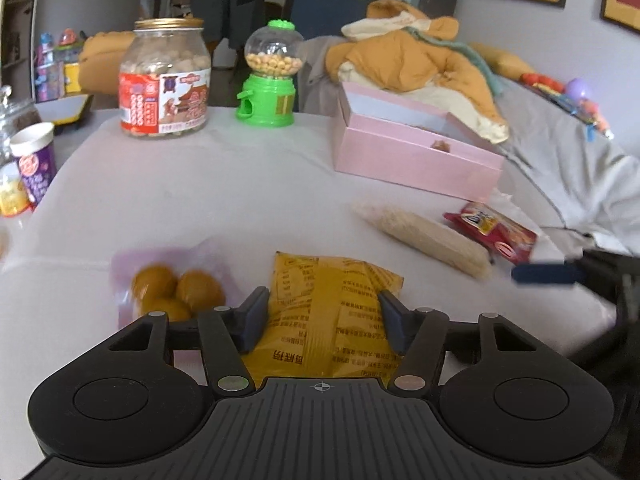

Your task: Organize snacks

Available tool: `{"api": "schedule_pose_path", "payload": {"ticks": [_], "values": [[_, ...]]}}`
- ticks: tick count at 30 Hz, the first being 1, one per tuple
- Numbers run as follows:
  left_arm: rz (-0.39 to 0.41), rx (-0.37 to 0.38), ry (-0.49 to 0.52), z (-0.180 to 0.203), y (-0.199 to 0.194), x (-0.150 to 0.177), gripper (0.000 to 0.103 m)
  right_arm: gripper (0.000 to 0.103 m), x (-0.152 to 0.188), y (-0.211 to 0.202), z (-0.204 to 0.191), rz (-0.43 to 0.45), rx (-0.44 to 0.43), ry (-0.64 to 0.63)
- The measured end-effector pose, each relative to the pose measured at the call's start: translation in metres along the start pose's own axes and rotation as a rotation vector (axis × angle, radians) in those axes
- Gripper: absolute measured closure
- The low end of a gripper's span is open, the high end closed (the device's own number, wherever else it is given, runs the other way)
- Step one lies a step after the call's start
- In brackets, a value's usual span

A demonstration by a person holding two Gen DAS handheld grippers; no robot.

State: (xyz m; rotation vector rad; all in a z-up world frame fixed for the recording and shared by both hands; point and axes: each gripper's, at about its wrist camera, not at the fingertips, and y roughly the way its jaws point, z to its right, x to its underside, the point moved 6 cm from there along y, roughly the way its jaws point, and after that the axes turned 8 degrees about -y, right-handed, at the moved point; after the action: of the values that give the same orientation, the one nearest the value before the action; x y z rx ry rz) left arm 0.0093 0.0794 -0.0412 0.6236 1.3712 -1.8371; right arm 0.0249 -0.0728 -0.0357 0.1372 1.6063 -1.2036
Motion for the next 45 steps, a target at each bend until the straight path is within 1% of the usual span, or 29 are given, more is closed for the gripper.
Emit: {"api": "schedule_pose_path", "payload": {"ticks": [2,3,5,7,8,9,11,13,15,16,18,19,21,23,24,26,28,30,31,32,33,34,35,36,38,40,42,45], "values": [[0.022,0.022,-0.028,-0.003,-0.004,0.002,0.038,0.001,-0.002,-0.009,0.009,0.024,0.000,0.026],[0.023,0.029,-0.042,-0.004,-0.003,0.001,0.038,0.001,-0.005,-0.012,0.015,0.028,0.023,0.037],[0.026,0.041,-0.063,-0.007,-0.002,0.001,0.038,0.001,-0.012,-0.012,0.031,0.028,0.137,0.054],[0.029,0.041,-0.061,-0.006,-0.003,0.002,0.038,0.001,-0.019,-0.010,0.049,0.026,0.227,0.086],[0.031,0.038,-0.058,-0.005,-0.004,0.002,0.038,0.008,-0.022,-0.007,0.060,0.013,0.262,0.108],[0.032,0.035,-0.053,-0.005,-0.003,0.002,0.038,0.018,-0.023,-0.004,0.069,-0.006,0.290,0.127],[0.034,0.031,-0.048,-0.004,-0.003,0.003,0.038,0.025,-0.024,0.004,0.087,-0.062,0.340,0.159],[0.035,0.035,-0.052,-0.005,-0.003,0.003,0.038,0.026,-0.019,0.013,0.096,-0.116,0.371,0.173],[0.036,0.043,-0.063,-0.006,-0.004,0.003,0.038,0.027,-0.013,0.018,0.089,-0.144,0.350,0.146],[0.036,0.046,-0.067,-0.007,-0.004,0.003,0.038,0.027,-0.011,0.019,0.081,-0.142,0.337,0.121],[0.037,0.048,-0.070,-0.007,-0.004,0.003,0.038,0.028,-0.010,0.017,0.063,-0.134,0.271,0.067],[0.037,0.047,-0.069,-0.007,-0.004,0.003,0.038,0.027,-0.014,0.015,0.056,-0.126,0.231,0.063],[0.037,0.044,-0.065,-0.007,-0.004,0.003,0.038,0.027,-0.023,0.011,0.048,-0.101,0.185,0.081],[0.036,0.041,-0.061,-0.007,-0.004,0.003,0.038,0.027,-0.041,0.013,0.046,-0.073,0.149,0.106],[0.036,0.039,-0.059,-0.007,-0.004,0.003,0.038,0.027,-0.049,0.018,0.046,-0.072,0.127,0.130],[0.036,0.039,-0.057,-0.007,-0.004,0.003,0.038,0.027,-0.063,0.035,0.049,-0.100,0.096,0.178],[0.037,0.040,-0.059,-0.006,-0.004,0.003,0.038,0.027,-0.071,0.058,0.050,-0.136,0.114,0.199],[0.037,0.041,-0.061,-0.006,-0.003,0.003,0.038,0.028,-0.076,0.083,0.055,-0.177,0.162,0.206],[0.037,0.042,-0.062,-0.007,-0.003,0.003,0.038,0.031,-0.076,0.095,0.056,-0.202,0.178,0.203],[0.037,0.043,-0.063,-0.007,-0.003,0.003,0.038,0.042,-0.073,0.100,0.055,-0.222,0.176,0.204],[0.037,0.046,-0.067,-0.007,-0.003,0.003,0.038,0.049,-0.071,0.103,0.050,-0.233,0.162,0.199],[0.037,0.048,-0.069,-0.007,-0.003,0.003,0.038,0.055,-0.071,0.099,0.042,-0.214,0.167,0.158],[0.038,0.049,-0.071,-0.007,-0.003,0.003,0.038,0.068,-0.070,0.095,0.034,-0.212,0.150,0.113],[0.037,0.049,-0.071,-0.007,-0.003,0.003,0.038,0.074,-0.068,0.091,0.024,-0.209,0.128,0.071],[0.037,0.048,-0.071,-0.007,-0.004,0.003,0.038,0.074,-0.064,0.081,0.007,-0.203,0.073,0.003],[0.037,0.049,-0.071,-0.007,-0.004,0.003,0.038,0.074,-0.058,0.072,-0.003,-0.206,0.024,-0.033],[0.037,0.050,-0.073,-0.007,-0.004,0.003,0.038,0.074,-0.055,0.062,-0.003,-0.206,0.017,-0.043],[0.037,0.047,-0.069,-0.007,-0.004,0.003,0.038,0.074,-0.050,0.044,0.013,-0.192,0.022,0.005]]}}
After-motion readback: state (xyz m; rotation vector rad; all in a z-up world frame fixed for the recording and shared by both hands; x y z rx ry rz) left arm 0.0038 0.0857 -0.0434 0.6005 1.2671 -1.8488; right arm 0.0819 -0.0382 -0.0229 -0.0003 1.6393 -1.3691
